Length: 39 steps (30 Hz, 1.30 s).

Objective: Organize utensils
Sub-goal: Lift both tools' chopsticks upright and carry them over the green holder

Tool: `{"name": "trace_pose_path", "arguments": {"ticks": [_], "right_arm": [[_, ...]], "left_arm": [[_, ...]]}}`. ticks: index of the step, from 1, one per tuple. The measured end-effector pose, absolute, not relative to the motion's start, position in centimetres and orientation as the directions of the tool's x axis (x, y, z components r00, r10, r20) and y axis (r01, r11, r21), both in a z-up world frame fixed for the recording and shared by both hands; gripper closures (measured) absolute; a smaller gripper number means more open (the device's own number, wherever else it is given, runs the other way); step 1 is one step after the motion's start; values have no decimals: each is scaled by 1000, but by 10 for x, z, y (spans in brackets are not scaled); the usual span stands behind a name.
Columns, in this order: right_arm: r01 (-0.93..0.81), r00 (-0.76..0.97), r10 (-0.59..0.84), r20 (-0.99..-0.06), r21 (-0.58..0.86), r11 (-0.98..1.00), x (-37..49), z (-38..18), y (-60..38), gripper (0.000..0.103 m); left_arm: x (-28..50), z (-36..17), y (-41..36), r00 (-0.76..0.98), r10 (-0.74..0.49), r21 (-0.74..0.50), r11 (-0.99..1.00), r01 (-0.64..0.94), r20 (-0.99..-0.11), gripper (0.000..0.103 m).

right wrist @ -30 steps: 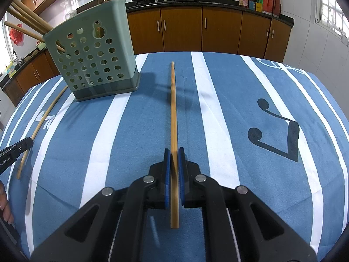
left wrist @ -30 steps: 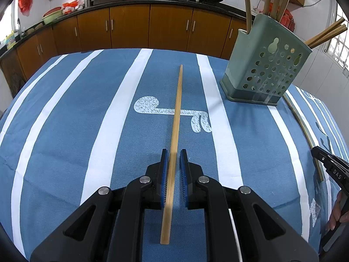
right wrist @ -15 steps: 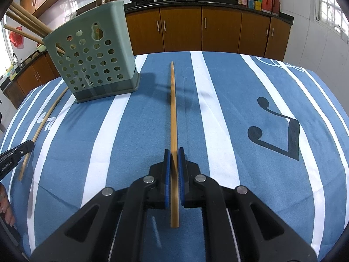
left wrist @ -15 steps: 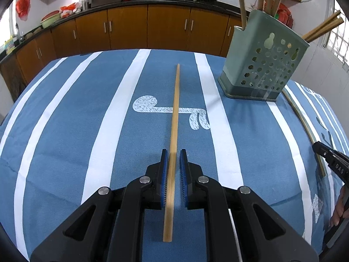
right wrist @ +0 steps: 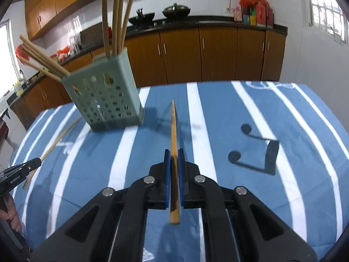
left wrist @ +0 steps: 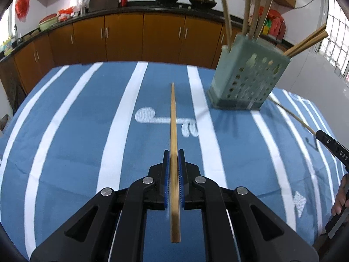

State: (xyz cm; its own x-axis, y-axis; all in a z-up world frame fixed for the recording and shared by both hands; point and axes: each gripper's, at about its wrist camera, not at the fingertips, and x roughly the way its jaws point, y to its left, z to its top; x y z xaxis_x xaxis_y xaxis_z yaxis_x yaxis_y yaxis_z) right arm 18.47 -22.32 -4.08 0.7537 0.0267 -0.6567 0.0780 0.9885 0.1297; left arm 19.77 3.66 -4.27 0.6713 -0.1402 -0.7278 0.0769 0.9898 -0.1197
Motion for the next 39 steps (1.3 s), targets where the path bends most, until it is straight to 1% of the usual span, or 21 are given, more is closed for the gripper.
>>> {"name": "trace_pose_path", "arguments": {"ticks": [10, 18, 25, 31, 35, 39], "right_arm": [[72, 829, 27, -559, 154, 985, 173, 1, -231, 95], [51, 894, 31, -447, 170, 984, 163, 38, -229, 95], [33, 916, 35, -399, 163, 986, 161, 59, -227, 95], [-36, 922, 107, -371, 192, 981, 158, 94, -225, 95], [-119, 931, 188, -312, 228, 966, 149, 127, -222, 95], [-181, 945, 238, -223, 250, 951, 141, 160, -219, 95]], "left_arm": [[185, 10, 35, 765, -167, -128, 985, 111, -622, 96], [181, 47, 32, 824, -183, -126, 983, 136, -536, 96], [178, 67, 27, 846, -193, -100, 981, 165, -497, 96], [172, 93, 19, 857, -251, -104, 968, 229, -449, 96], [166, 115, 11, 864, -306, -125, 952, 280, -400, 96], [165, 142, 1, 887, -338, -141, 941, 308, -314, 96]]}}
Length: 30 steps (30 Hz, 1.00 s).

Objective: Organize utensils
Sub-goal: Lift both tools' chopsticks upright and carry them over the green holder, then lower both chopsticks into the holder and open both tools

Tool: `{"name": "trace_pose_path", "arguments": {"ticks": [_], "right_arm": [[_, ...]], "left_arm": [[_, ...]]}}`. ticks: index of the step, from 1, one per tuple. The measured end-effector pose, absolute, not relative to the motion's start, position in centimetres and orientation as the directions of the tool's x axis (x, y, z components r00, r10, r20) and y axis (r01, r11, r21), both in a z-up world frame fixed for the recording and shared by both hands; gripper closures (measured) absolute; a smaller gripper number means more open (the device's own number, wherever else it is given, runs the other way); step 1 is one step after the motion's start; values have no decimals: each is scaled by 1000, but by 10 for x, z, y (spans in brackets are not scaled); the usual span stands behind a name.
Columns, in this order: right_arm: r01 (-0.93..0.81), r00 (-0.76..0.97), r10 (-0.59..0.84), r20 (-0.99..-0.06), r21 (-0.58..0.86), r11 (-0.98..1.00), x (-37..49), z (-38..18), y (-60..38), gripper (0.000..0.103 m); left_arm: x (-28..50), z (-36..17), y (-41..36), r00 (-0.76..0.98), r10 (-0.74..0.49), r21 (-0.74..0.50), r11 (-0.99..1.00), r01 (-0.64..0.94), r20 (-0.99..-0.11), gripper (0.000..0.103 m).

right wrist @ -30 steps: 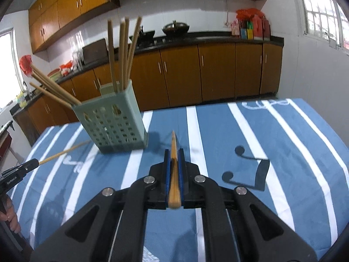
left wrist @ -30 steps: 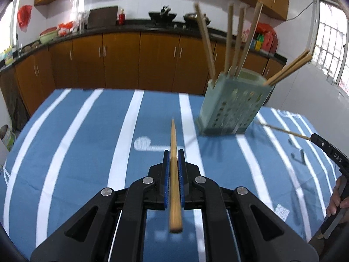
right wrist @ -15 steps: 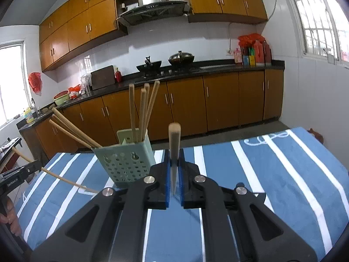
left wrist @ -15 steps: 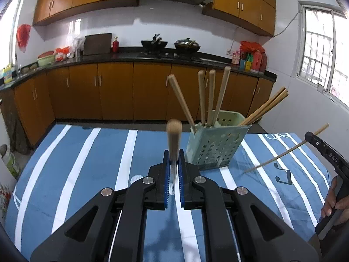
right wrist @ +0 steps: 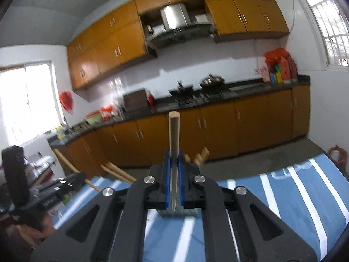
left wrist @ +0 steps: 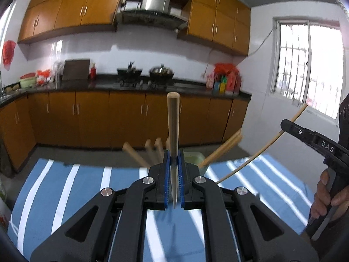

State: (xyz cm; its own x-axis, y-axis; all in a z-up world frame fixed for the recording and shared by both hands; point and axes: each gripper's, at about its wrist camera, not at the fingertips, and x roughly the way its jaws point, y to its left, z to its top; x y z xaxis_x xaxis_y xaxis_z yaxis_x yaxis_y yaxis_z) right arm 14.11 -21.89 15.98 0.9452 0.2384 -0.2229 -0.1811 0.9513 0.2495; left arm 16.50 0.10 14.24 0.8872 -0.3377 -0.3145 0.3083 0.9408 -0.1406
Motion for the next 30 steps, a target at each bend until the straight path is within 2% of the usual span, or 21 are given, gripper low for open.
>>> {"name": "trace_pose_path", "arguments": {"ticks": [4, 9, 23, 30], "right_arm": [[-177, 969, 209, -135, 218, 960, 143, 183, -209, 95], [-149, 982, 167, -92, 180, 972, 163, 186, -197, 95], [-113, 969, 150, -197, 188, 976, 224, 145, -193, 95], [-117, 960, 157, -233, 178, 977, 233, 136, -186, 95]], "left_arm": [[174, 164, -6, 919, -320, -155, 944, 290, -231, 96], [195, 180, -12, 948, -268, -188, 954, 235, -170, 96], [233, 160, -24, 979, -175, -200, 968, 151, -109, 96], [247, 140, -34, 969, -182, -177, 972, 152, -167, 96]]}}
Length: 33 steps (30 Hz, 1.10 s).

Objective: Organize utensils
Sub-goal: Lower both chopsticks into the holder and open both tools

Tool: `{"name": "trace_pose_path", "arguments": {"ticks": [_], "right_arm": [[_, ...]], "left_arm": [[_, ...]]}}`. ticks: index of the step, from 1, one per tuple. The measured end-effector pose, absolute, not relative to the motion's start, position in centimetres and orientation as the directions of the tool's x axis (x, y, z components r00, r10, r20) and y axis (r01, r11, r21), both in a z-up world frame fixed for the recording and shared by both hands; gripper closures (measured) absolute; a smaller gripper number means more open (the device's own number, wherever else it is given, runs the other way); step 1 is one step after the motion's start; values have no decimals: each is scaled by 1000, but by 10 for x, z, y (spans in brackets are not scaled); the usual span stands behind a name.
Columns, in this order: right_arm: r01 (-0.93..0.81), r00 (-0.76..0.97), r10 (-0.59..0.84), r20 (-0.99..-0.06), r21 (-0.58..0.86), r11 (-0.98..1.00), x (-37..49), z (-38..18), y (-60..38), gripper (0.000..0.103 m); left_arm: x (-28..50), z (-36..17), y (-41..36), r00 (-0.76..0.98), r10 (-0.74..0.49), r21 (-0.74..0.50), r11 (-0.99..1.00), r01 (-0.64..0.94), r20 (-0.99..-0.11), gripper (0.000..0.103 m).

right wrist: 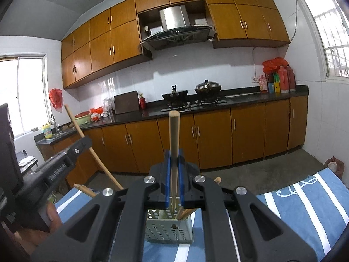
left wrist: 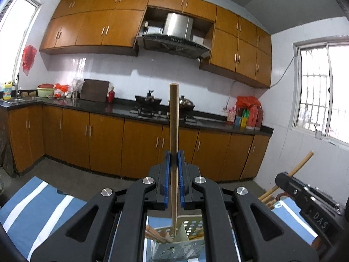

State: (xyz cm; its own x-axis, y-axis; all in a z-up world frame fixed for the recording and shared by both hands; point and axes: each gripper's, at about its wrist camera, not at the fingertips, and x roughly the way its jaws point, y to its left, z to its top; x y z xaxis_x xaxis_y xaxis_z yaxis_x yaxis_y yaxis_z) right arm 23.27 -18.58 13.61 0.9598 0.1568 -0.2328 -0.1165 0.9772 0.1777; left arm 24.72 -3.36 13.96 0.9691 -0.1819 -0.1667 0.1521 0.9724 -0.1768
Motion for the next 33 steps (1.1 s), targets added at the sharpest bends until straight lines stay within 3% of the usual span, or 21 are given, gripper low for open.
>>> {"name": "trace_pose_path", "arguments": {"ticks": [4, 6, 7, 9, 16, 25, 28, 30, 33], "right_arm": [[-123, 947, 171, -273, 183, 975, 239, 130, -181, 93], [-120, 947, 167, -275, 181, 976, 238, 130, -180, 86], [-118, 949, 166, -269, 183, 976, 235, 131, -181, 80], [-117, 952, 165, -258, 192, 974, 232, 134, -183, 75], [-109, 964, 155, -218, 209, 972, 205, 142, -194, 66], [-64, 966, 115, -231, 217, 974, 161, 124, -211, 39], [-38, 971, 83, -224, 195, 980, 140, 118, -213, 25], [-21, 976, 59, -210, 178, 984, 126, 116, -211, 8], [13, 985, 12, -175, 141, 990, 105, 112, -207, 4]], "left_arm": [[254, 130, -36, 955, -200, -175, 971, 163, -220, 95], [252, 129, -33, 954, -203, -176, 970, 165, -222, 93], [250, 131, -31, 955, -199, -173, 971, 162, -219, 90], [246, 136, -27, 960, -188, -173, 973, 154, -206, 64], [226, 151, -10, 970, -173, -184, 973, 141, -172, 62], [183, 149, 28, 974, -110, -162, 984, 78, -200, 52], [164, 142, 45, 973, -82, -153, 987, 49, -214, 43], [155, 137, 51, 972, -72, -149, 988, 39, -224, 29], [137, 126, 59, 971, -57, -138, 990, 25, -233, 7]]}}
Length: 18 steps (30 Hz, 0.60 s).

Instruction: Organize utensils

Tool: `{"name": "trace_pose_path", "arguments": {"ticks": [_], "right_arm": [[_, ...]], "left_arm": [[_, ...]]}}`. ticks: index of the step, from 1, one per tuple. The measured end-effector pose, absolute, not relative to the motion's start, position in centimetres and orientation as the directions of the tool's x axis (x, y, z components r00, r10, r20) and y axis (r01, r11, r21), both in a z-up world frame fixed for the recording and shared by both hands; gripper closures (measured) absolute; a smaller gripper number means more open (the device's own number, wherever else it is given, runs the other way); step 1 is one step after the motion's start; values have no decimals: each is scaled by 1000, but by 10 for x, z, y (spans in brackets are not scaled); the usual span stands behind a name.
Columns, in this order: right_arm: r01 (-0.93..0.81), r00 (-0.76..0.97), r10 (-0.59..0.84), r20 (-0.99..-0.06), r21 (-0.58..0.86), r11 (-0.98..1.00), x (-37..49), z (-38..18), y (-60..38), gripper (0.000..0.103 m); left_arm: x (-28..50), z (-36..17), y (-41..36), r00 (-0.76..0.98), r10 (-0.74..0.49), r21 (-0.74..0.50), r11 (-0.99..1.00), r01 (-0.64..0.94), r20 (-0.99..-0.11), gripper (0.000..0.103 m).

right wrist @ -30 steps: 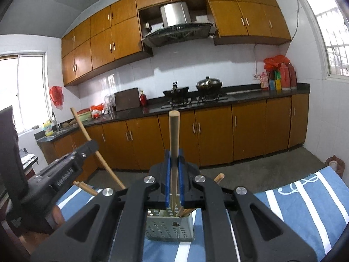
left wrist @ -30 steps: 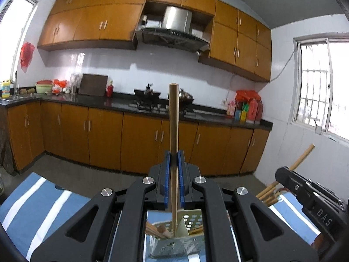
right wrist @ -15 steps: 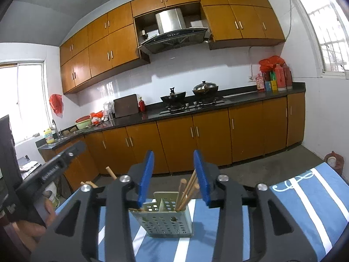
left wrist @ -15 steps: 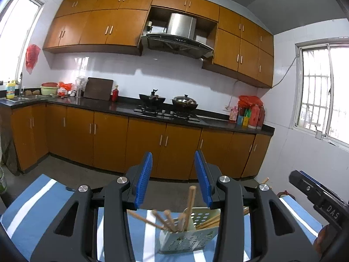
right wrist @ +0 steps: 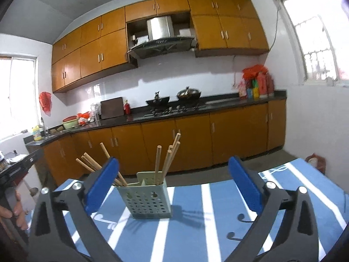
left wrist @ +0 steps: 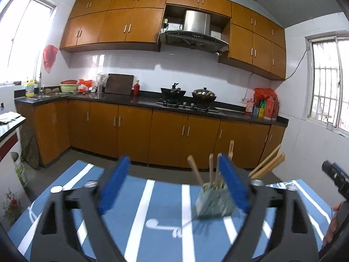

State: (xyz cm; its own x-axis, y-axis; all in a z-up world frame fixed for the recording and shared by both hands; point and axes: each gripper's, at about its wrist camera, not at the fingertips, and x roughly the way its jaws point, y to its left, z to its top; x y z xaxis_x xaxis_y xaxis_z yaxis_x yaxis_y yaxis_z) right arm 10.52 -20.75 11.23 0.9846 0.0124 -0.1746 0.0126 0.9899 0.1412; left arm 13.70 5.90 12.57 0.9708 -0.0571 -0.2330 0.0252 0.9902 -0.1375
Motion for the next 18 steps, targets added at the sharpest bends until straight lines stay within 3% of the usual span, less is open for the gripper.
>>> {"name": "trace_pose_path", "arguments": {"ticks": [6, 18], "right_arm": [[66, 990, -59, -131, 47, 997, 75, 105, -187, 4], [-7, 976, 16, -219, 41, 999, 36, 74, -154, 4]], "left_arm": [[106, 105, 55, 966, -22, -71, 997, 4, -257, 2], [57, 72, 36, 957, -34, -21, 999, 29, -288, 2]]}}
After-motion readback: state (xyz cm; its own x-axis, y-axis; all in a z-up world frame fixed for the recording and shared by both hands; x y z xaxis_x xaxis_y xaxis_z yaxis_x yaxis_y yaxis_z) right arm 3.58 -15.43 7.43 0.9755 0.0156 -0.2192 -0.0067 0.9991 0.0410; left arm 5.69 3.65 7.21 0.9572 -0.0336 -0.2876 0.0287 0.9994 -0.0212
